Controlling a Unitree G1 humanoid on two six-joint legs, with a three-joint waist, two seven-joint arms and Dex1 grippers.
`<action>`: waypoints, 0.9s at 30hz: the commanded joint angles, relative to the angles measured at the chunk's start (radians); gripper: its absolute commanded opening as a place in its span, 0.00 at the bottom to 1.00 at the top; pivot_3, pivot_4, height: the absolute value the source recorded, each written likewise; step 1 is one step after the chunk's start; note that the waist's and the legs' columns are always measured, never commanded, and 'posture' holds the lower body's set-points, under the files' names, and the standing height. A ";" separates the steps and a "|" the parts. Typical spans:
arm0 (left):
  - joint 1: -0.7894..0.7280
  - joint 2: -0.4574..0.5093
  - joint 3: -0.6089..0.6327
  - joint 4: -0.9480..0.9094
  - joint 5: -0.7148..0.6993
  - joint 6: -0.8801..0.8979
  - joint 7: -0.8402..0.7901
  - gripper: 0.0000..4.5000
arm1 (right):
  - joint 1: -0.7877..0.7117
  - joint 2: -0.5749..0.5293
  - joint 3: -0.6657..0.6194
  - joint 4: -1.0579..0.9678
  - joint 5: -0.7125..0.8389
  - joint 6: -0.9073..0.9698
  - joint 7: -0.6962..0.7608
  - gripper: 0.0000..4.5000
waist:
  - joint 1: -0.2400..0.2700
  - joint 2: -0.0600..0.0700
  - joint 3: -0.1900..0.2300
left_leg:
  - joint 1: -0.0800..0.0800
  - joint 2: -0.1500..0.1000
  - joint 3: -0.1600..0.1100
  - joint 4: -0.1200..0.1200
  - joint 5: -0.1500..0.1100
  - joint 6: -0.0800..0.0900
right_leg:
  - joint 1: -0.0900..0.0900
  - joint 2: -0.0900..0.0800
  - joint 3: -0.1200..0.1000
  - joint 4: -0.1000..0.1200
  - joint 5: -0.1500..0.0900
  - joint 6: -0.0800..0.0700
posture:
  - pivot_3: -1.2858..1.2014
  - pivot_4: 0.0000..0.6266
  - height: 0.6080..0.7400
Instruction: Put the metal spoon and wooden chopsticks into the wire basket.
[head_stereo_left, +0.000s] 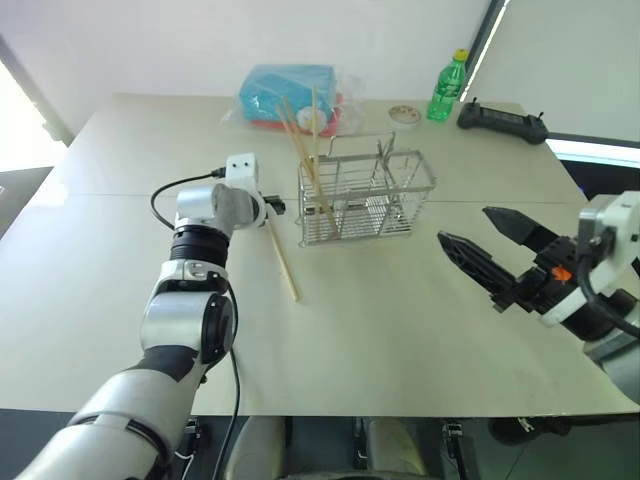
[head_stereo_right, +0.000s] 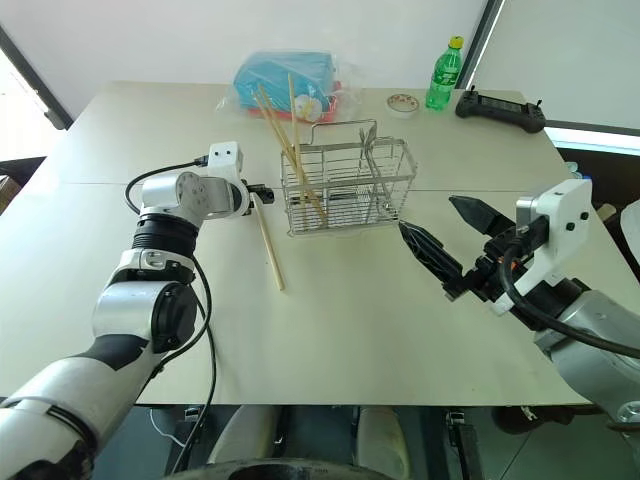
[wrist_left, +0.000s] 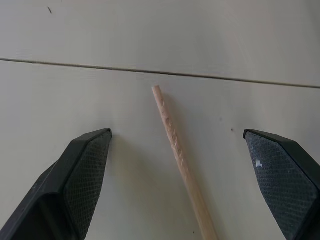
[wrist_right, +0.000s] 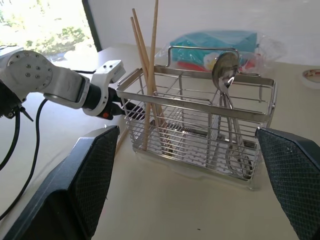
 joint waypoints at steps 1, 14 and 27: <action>-0.019 -0.018 -0.002 0.057 0.006 0.001 -0.020 0.99 | -0.004 0.001 -0.025 -0.031 0.002 -0.033 -0.013 1.00 | 0.000 0.001 -0.001 | 0.001 0.000 0.000 0.000 0.000 0.000 | 0.001 0.000 0.000 0.000 0.000 0.000 | 0.52 0.24 0.85; -0.032 -0.024 0.036 0.082 0.000 0.013 -0.011 0.00 | -0.004 0.002 -0.020 -0.016 -0.002 -0.034 -0.007 1.00 | 0.002 0.005 -0.003 | 0.001 -0.001 0.000 0.001 0.000 0.000 | 0.002 0.000 0.000 0.000 0.000 0.000 | 0.52 0.24 0.85; -0.112 0.095 0.178 0.130 -0.017 -0.250 0.062 0.00 | -0.029 -0.019 -0.019 0.023 0.004 -0.019 0.019 1.00 | -0.006 0.003 -0.002 | 0.001 0.001 0.000 0.000 0.000 0.000 | -0.001 0.000 0.000 0.001 0.000 0.001 | 0.52 0.24 0.85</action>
